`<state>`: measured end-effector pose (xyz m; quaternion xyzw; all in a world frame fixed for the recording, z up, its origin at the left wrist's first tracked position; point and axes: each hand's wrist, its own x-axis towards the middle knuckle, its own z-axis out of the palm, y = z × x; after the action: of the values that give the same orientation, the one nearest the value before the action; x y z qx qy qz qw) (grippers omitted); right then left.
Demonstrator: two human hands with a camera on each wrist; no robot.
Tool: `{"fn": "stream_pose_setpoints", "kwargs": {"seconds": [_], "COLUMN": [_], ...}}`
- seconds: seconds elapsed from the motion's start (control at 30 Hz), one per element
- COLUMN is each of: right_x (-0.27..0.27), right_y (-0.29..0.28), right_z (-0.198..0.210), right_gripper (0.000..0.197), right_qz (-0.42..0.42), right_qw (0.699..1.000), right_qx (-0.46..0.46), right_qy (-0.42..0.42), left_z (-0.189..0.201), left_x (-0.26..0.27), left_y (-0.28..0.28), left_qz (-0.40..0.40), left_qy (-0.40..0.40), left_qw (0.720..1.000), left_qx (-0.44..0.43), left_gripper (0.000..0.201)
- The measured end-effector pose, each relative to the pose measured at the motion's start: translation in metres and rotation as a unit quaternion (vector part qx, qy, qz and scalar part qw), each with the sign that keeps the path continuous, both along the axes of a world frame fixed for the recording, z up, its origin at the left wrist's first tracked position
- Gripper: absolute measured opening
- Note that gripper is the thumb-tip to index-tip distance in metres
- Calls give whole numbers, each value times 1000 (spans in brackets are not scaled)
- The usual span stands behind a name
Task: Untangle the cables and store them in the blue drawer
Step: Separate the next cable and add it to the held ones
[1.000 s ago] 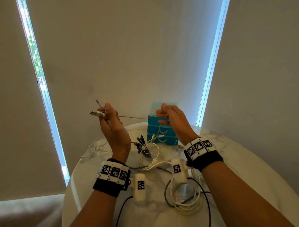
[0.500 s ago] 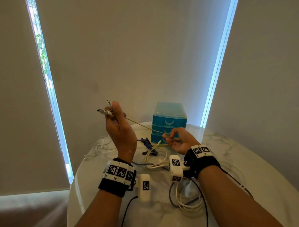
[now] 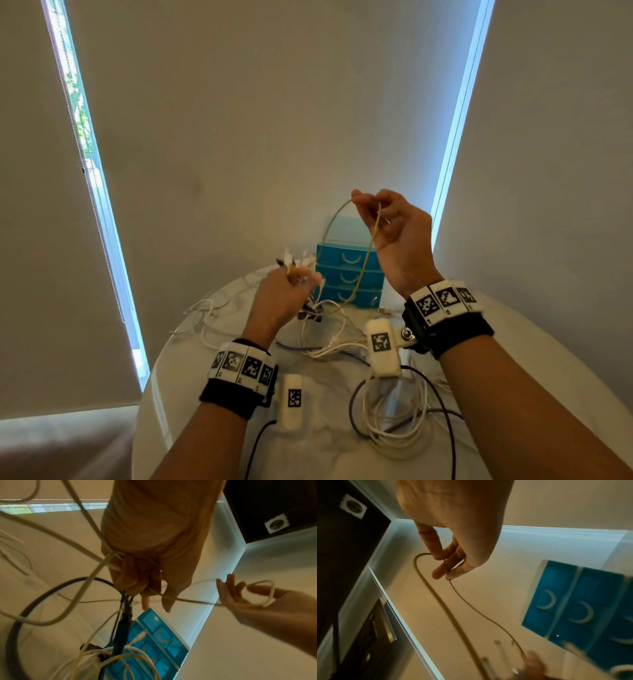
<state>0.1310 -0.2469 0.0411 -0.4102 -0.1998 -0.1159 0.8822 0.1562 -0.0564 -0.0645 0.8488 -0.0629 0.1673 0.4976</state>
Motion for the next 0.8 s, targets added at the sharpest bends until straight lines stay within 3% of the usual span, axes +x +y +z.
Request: {"fn": "stream_pose_setpoints", "kwargs": {"seconds": [0.1, 0.17, 0.2, 0.27, 0.33, 0.37, 0.43, 0.53, 0.6, 0.7, 0.8], "right_x": [-11, -8, -3, 8, 19, 25, 37, 49, 49, 34, 21], "right_y": [-1, -3, -4, -4, -4, -6, -6, 12, 37, 79, 102], "right_z": [19, 24, 23, 16, 4, -3, -12, -8, 11, 56, 92], "right_gripper": [19, 13, 20, 28, 26, 28, 37, 38, 33, 41, 45], "right_qz": [50, 16, -10, -58, -99, -113, -121, -83, -38, 80, 180], "right_qw": [998, 1000, 999, 990, 976, 971, 962, 958, 970, 992, 973], "right_qx": [39, 11, -24, -102, -151, -162, -175, -194, -182, -100, -38], "right_qy": [-15, 4, 22, 74, 120, 139, 169, 196, 155, -18, -138], "left_z": [-13, -17, -16, -9, 4, 11, 22, 31, 32, 29, 28], "left_x": [5, 9, 8, 3, -4, -7, -14, -17, -18, -19, -20], "left_y": [-2, -2, -1, 0, 5, 10, 19, 27, 26, 19, 17], "left_qz": [-29, -36, -33, 14, 85, 117, 171, 226, 208, 161, 146], "left_qy": [65, 80, 76, 29, -48, -86, -158, -242, -265, -306, -338], "left_qw": [995, 992, 993, 999, 993, 977, 919, 842, 829, 831, 835], "left_qx": [69, 92, 87, 38, -71, -154, -317, -426, -447, -435, -408], "left_gripper": [48, 51, 49, 46, 42, 40, 39, 36, 34, 34, 35]}}
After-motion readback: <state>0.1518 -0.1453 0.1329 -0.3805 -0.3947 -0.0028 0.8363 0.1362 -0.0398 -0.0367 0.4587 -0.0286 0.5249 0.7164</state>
